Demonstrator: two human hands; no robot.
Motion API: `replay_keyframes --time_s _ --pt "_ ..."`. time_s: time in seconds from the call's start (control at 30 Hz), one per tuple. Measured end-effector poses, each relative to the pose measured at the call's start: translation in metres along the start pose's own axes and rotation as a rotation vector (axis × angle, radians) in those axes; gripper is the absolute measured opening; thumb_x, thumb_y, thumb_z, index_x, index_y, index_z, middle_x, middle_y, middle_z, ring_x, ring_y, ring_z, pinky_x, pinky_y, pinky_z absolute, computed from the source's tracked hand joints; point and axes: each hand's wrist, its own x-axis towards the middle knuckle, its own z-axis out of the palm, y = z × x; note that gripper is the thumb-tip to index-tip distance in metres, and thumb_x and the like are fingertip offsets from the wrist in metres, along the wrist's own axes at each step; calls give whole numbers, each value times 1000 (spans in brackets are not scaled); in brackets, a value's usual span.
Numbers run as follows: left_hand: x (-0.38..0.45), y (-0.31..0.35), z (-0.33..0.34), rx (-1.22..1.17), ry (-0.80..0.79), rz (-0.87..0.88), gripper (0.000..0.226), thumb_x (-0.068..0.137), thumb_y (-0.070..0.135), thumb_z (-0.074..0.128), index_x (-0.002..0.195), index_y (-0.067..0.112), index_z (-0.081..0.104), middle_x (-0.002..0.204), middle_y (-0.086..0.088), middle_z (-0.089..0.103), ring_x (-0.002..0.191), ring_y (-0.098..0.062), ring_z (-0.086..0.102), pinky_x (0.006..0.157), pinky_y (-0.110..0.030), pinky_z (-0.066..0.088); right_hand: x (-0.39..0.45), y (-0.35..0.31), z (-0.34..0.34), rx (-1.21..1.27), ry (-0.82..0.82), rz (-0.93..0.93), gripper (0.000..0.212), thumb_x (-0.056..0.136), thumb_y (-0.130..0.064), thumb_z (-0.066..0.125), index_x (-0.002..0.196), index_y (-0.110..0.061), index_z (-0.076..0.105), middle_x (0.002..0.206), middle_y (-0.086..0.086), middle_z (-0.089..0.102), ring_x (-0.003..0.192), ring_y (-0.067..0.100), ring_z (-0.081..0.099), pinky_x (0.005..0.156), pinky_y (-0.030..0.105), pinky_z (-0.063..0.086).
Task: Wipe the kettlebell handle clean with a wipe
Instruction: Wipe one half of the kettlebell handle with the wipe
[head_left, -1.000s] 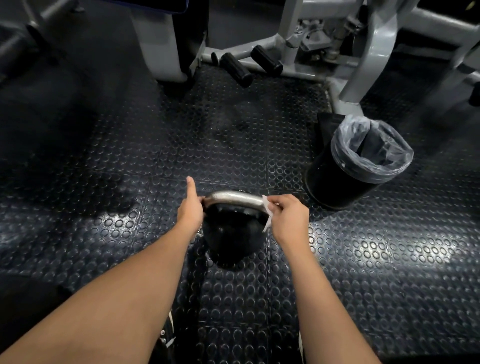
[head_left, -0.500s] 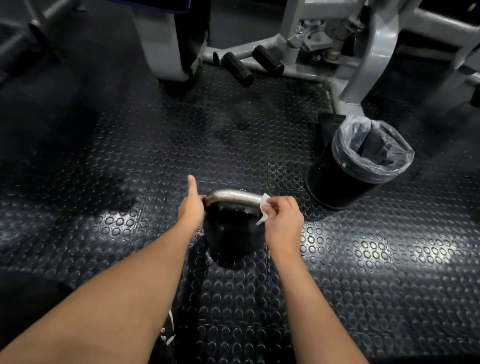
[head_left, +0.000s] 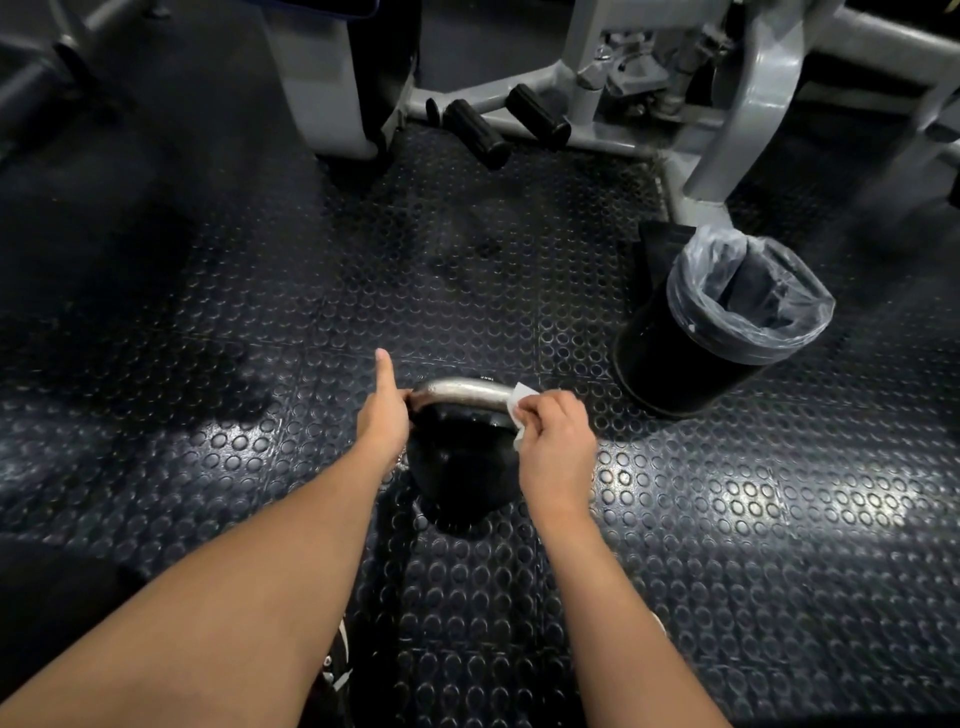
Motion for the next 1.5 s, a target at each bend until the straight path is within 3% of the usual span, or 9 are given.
replay_keyframes --time_s 0.1,0.23,0.33,0.5,0.63,0.87,1.0,1.33,1.5 --pt "-6 2 -1 5 3 15 140 36 122 11 98 20 85 113 -20 80 116 -38 73 114 -54 47 -3 14 -4 2 17 32 7 84 1 69 87 -4 72 91 0 61 87 17 56 79 20 45" --pt "-3 1 0 17 7 17 141 39 121 9 99 19 85 112 -18 80 115 -39 73 115 -55 46 7 12 -8 -4 49 11 6 83 1 71 86 -4 72 90 2 63 86 19 57 80 3 33" --pt "0 -1 -1 11 -7 25 146 40 122 10 97 8 82 110 -17 81 111 -34 75 116 -52 44 1 3 2 -43 -3 -63 5 81 0 73 84 -4 72 88 2 63 83 18 54 75 10 35" --pt "0 -1 -2 -3 0 16 140 39 122 12 96 16 85 109 -16 81 111 -33 74 116 -52 45 -8 21 -3 -43 2 28 10 83 1 69 85 -8 73 89 -3 61 86 11 51 79 22 46" --pt "1 -2 -1 -5 -7 26 131 43 121 13 88 23 87 106 -11 83 110 -31 75 116 -52 44 -3 10 1 -32 55 -59 6 82 0 72 84 -5 73 89 1 63 86 17 56 78 13 40" --pt "8 -5 -2 -21 -7 11 131 42 122 15 94 26 87 110 -11 82 114 -32 73 119 -54 43 -7 21 -2 -30 45 -5 10 80 3 72 83 -7 73 87 -1 63 85 17 56 75 27 50" --pt "2 -2 1 -20 -4 23 130 41 121 15 86 24 87 107 -13 82 109 -32 76 115 -52 46 5 10 -3 -5 94 -59 9 77 4 75 81 -4 73 86 3 65 83 22 58 79 5 36" --pt "-2 0 0 22 -6 43 139 41 121 9 88 10 78 109 -20 80 112 -37 74 115 -52 45 9 23 -7 0 -3 -39 18 87 -2 68 103 -7 74 92 0 65 90 16 55 81 19 42" --pt "-3 1 1 25 -5 38 144 40 121 10 92 7 80 108 -14 82 112 -39 74 115 -51 46 -2 13 1 -18 -5 -137 5 82 -3 74 86 -6 73 90 1 64 85 18 56 76 15 42"
